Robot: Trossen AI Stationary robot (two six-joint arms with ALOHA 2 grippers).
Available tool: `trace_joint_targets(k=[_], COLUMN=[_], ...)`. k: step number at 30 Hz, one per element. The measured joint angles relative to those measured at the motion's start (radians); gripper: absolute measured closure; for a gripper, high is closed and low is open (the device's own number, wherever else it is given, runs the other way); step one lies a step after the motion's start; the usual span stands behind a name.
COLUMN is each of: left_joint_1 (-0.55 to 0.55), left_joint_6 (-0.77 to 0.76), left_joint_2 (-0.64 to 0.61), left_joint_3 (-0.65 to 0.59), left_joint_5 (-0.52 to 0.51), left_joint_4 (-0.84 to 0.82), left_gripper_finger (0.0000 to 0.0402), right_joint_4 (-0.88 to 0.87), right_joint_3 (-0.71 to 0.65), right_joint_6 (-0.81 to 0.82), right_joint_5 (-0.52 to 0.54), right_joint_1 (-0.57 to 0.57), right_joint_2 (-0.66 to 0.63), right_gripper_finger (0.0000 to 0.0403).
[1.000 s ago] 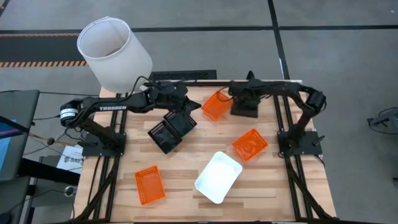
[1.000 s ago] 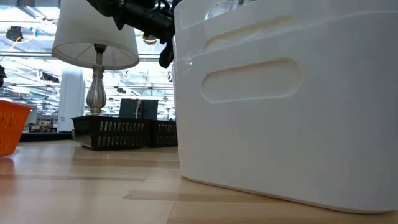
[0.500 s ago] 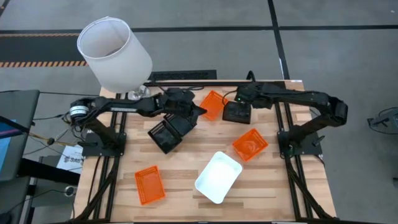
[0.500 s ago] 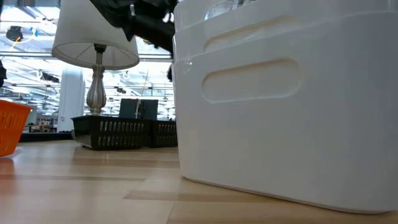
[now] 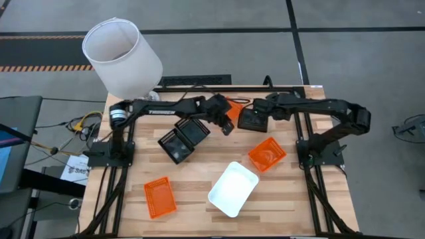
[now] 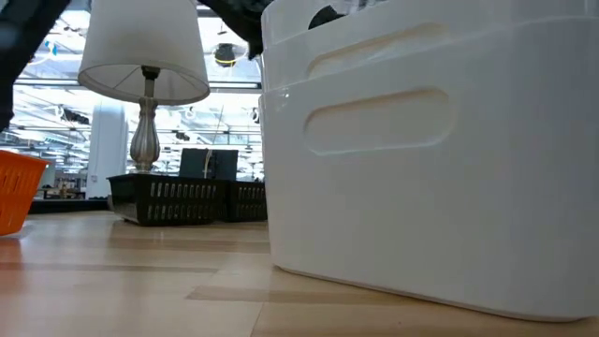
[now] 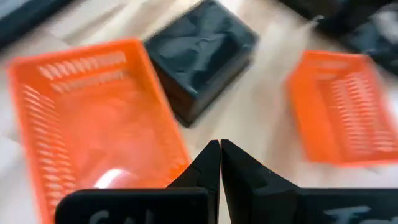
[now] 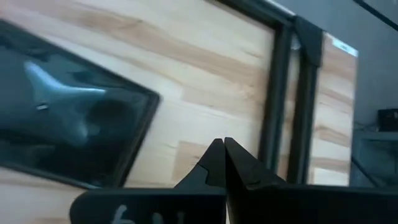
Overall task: Stack baskets by color
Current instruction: Adjust the bins
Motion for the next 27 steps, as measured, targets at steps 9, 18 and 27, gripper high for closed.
trace_joint_targets(k=[9,18,27], left_joint_1=[0.024,0.04,0.112], left_joint_6=[0.04,0.076,0.079], left_joint_2=[0.175,0.257,0.242], left_joint_3=[0.15,0.224,0.231], left_joint_5=[0.055,-0.065,-0.194], left_joint_4=[-0.081,-0.24,-0.348], left_gripper_finger=[0.0401,0.0401,0.0401], right_joint_4=[-0.015,0.075,0.231], right_joint_3=[-0.068,-0.113,-0.191], right_joint_6=[0.045,0.019,-0.024], right_joint_5=[0.035,0.03,-0.014], right_joint_1=[-0.044,-0.04,-0.043], right_joint_2=[-0.134,-0.216,-0.221], right_gripper_finger=[0.0397,0.0395,0.0394])
